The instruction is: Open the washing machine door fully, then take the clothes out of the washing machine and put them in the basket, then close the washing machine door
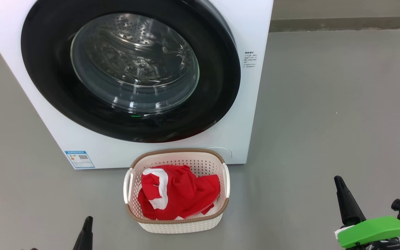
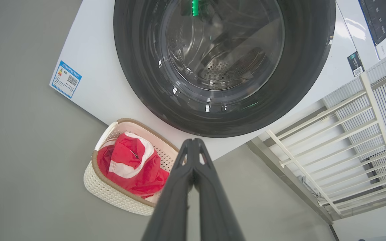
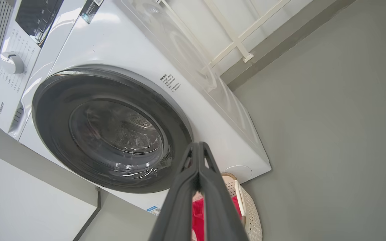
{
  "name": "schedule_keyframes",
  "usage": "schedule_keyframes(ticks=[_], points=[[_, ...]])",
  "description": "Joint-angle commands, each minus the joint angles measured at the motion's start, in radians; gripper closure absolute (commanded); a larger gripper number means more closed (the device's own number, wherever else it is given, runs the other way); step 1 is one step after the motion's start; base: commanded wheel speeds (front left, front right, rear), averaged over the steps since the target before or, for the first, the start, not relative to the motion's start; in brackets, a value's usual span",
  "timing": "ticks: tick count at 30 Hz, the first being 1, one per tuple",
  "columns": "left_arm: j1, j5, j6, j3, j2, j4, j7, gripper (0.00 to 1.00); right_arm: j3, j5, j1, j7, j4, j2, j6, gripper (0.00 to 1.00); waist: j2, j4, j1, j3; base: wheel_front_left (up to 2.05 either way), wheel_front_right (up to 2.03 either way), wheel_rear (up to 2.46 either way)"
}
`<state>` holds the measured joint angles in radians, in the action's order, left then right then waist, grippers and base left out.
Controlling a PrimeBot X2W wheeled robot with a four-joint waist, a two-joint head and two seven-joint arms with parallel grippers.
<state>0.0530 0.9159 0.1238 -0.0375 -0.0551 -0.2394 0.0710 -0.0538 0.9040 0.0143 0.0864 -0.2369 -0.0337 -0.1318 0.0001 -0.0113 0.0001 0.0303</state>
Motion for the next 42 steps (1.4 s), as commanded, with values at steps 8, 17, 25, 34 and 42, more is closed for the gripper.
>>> schedule_keyframes(ticks=[8,17,25,34,42], points=[[-0.066,0.103,0.004,-0.031,-0.009,0.016,-0.026,1.00,-0.002,0.111,-0.060,-0.027,0.019,-0.019,0.001,1.00,-0.0001,0.001,-0.0001,-0.004,0.00,0.00,0.00],[-0.081,0.199,0.004,-0.038,-0.007,0.013,-0.052,1.00,-0.010,0.209,-0.070,-0.053,0.015,-0.020,0.001,1.00,-0.0001,0.003,-0.0001,-0.009,0.00,0.00,0.00],[-0.095,0.285,0.005,-0.045,-0.005,0.010,-0.075,1.00,-0.016,0.297,-0.079,-0.077,0.011,-0.021,0.001,1.00,-0.0001,0.004,-0.0001,-0.013,0.00,0.00,0.00],[-0.111,0.381,0.005,-0.053,-0.002,0.006,-0.101,1.00,-0.024,0.395,-0.089,-0.104,0.007,-0.022,0.001,1.00,-0.0001,0.006,-0.0001,-0.018,0.00,0.00,0.00],[-0.123,0.455,0.006,-0.058,-0.001,0.003,-0.121,1.00,-0.030,0.471,-0.096,-0.125,0.003,-0.022,0.001,1.00,-0.0001,0.007,-0.0001,-0.022,0.00,0.00,0.00]])
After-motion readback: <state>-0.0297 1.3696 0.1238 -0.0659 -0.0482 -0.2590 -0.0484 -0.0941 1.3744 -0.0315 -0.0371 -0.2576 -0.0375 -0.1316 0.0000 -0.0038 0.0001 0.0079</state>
